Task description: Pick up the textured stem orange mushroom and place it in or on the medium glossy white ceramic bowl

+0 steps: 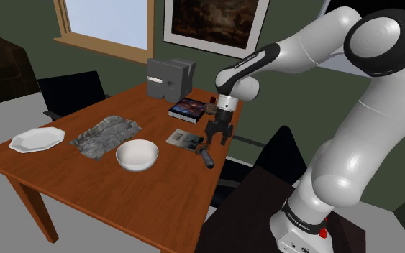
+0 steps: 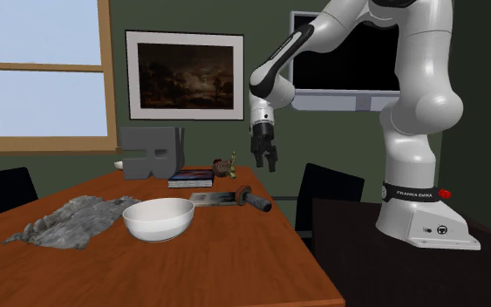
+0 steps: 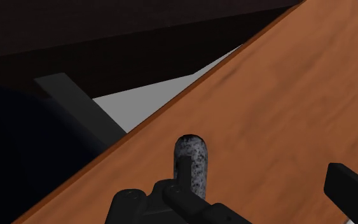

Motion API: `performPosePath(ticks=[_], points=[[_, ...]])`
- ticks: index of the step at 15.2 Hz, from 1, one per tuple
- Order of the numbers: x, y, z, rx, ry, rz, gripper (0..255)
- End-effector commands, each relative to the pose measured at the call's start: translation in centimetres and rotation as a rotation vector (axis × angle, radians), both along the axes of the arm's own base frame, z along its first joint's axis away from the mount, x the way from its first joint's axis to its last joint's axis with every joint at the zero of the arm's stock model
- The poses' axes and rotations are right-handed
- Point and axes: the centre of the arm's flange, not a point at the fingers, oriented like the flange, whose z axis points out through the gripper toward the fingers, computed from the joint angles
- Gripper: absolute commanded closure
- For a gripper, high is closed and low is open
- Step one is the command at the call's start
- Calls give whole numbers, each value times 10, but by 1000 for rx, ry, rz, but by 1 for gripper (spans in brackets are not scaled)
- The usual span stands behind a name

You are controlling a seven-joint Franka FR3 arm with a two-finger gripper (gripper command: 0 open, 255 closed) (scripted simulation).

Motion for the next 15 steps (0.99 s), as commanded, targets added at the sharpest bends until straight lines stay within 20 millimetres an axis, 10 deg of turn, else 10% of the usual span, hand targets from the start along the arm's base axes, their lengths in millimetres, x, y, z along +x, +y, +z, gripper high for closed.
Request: performPosePath(ticks=[1,11,12,15], points=[[-2,3,-10,0,0,0,0],[-5,8,-22,0,0,0,0],[-5,8,-22,0,0,0,255],[-5,8,-22,0,0,0,255]])
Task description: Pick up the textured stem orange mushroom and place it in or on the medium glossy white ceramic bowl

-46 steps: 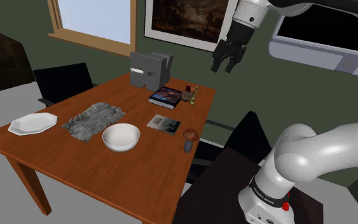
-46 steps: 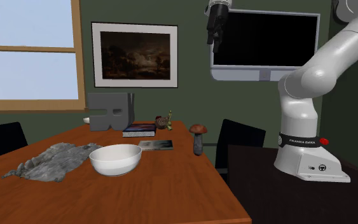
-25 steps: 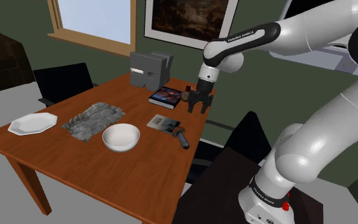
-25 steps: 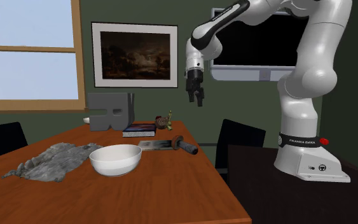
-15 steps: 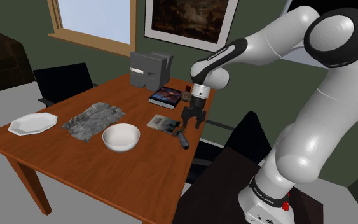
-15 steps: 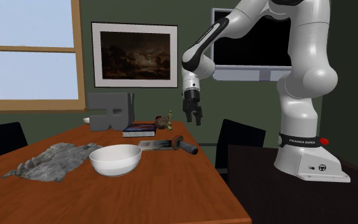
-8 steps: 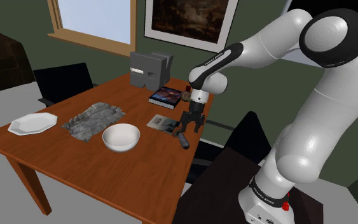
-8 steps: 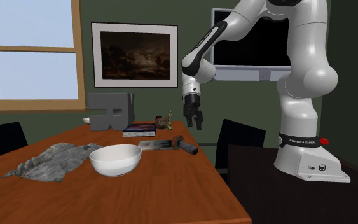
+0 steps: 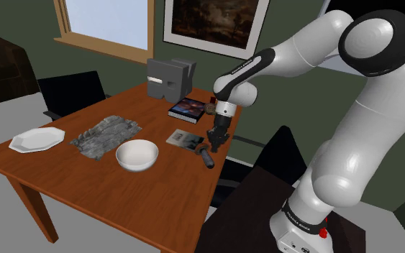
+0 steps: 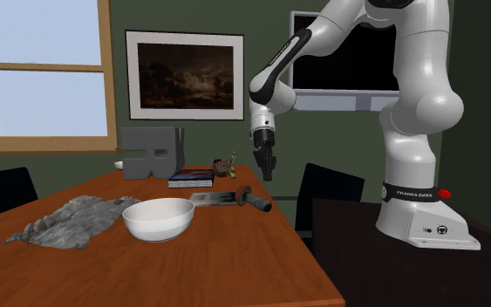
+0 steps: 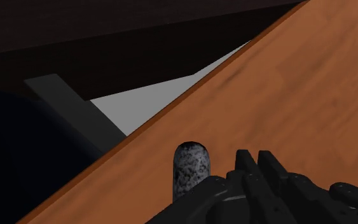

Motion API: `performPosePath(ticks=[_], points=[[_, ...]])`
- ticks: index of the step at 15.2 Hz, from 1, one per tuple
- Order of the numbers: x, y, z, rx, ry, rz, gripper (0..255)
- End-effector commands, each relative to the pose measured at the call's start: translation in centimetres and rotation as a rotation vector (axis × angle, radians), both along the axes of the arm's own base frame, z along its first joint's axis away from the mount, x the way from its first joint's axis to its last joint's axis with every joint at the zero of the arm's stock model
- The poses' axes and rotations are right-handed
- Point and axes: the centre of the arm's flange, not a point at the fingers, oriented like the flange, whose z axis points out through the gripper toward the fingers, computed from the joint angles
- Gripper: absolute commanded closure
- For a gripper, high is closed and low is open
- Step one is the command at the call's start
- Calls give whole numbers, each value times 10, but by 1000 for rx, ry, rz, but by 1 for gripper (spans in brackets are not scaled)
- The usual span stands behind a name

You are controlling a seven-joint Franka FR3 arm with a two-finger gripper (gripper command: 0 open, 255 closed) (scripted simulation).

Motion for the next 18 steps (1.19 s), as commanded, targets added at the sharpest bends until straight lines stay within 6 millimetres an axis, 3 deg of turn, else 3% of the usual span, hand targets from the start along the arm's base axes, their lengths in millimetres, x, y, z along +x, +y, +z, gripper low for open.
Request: performPosePath(ticks=[1,6,7,13,18], points=[[0,0,0,0,0,0,255],[0,0,0,0,0,0,255],[0,0,0,0,0,0,0],[21,-5,-41,-198,-161,-92,0],[24,-2,-66,-216,-176,-100,0]])
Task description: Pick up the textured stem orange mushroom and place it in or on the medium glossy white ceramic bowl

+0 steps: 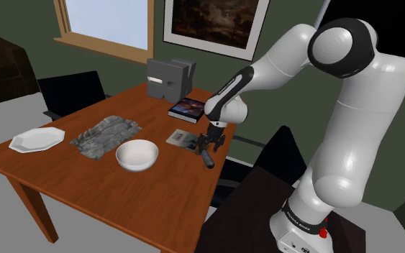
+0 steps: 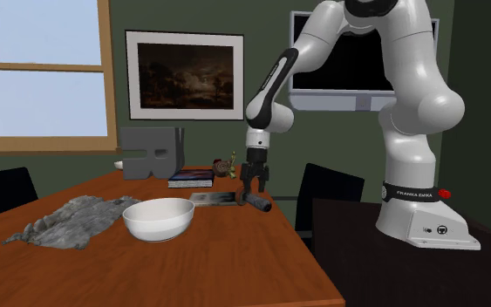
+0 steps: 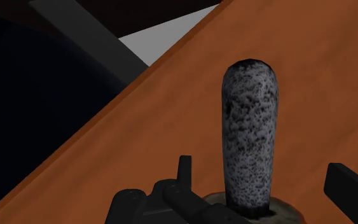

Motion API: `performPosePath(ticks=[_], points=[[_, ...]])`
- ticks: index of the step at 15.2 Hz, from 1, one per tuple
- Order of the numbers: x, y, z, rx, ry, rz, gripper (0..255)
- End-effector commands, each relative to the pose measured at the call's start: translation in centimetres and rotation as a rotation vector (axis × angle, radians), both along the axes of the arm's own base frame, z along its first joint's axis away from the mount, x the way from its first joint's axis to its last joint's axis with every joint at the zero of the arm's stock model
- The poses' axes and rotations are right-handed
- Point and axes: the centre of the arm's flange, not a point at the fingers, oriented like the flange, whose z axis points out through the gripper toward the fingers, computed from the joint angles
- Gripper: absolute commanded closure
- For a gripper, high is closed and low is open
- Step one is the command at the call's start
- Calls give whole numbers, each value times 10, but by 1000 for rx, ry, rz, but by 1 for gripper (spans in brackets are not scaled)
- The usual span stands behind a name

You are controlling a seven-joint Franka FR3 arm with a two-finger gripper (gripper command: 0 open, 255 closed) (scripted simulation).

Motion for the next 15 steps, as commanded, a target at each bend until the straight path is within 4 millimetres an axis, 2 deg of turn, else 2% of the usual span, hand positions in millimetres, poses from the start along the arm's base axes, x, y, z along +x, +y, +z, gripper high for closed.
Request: performPosePath(ticks=[1,4,11,12,15], points=[[0,2,-11,-2,-2,-1,0],[1,5,-24,-2,-2,-1,0],[1,5,-24,-2,-2,-1,0],[1,5,-24,-2,-2,-1,255],[1,5,-24,-2,-2,-1,255]])
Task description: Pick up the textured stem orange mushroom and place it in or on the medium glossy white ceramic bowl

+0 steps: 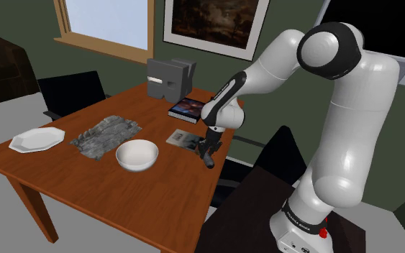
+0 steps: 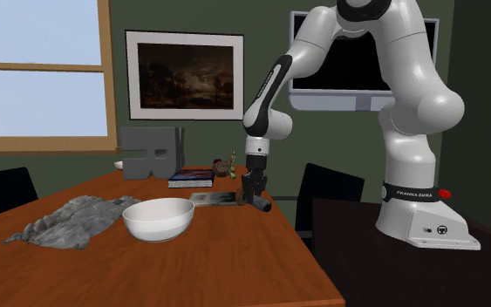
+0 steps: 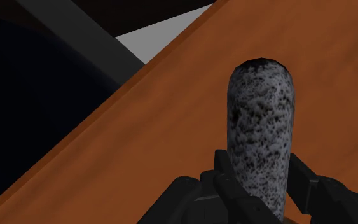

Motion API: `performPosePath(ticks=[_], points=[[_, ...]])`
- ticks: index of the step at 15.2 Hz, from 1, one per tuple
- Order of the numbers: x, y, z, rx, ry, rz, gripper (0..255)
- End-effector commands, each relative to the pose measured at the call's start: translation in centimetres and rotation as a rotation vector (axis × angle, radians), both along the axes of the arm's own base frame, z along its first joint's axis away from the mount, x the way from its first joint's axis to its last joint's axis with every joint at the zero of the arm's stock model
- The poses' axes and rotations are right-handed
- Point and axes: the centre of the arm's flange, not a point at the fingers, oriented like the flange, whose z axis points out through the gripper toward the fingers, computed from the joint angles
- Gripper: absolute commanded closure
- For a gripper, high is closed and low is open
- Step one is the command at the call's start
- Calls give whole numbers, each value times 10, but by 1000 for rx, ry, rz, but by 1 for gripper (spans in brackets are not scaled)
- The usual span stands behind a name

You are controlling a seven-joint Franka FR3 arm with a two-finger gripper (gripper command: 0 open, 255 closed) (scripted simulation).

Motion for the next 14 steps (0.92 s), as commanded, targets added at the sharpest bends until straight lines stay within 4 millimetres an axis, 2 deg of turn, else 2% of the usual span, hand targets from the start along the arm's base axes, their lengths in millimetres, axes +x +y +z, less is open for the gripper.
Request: performPosePath(ticks=[1,6,14], points=[[0,0,0,0,0,0,255],[0,0,0,0,0,0,255],[0,0,42,0,0,0,255]])
